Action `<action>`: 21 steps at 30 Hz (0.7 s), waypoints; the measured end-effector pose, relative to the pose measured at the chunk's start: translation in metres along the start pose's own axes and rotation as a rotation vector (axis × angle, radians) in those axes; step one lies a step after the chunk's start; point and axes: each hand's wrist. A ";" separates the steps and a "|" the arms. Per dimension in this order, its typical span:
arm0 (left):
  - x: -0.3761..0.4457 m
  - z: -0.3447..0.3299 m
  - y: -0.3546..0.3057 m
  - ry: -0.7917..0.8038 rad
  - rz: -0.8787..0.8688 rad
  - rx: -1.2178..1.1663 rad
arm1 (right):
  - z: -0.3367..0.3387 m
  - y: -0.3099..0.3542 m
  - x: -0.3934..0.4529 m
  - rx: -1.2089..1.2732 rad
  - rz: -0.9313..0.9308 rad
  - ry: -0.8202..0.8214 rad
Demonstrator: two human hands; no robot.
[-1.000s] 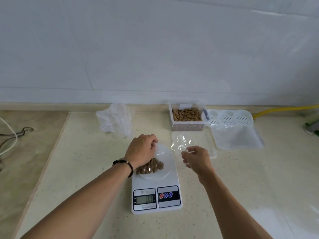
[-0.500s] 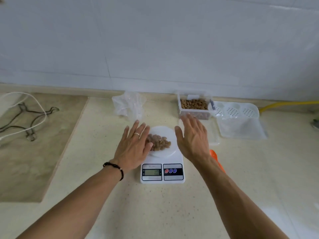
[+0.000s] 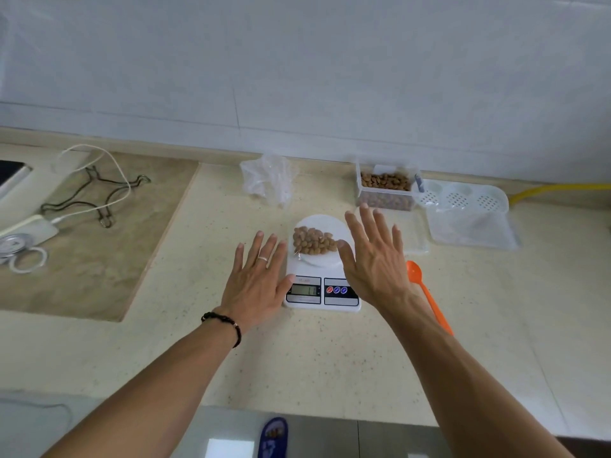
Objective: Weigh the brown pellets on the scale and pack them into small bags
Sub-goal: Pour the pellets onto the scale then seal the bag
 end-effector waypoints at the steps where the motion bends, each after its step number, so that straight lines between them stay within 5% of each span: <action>1: -0.001 0.000 0.000 0.002 0.002 -0.001 | 0.000 0.001 -0.002 0.002 -0.001 0.003; 13: 0.021 0.002 -0.006 0.001 -0.025 -0.022 | -0.006 -0.013 0.006 0.033 -0.073 0.053; 21: 0.094 -0.016 -0.025 0.047 -0.140 -0.053 | -0.025 -0.055 0.019 0.127 -0.368 0.004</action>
Point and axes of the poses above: each hand's wrist, its own x-axis towards the middle knuckle, its own z-axis out of the back of the hand, y = z × x, and after that the axes turned 12 degrees about -y, right-handed
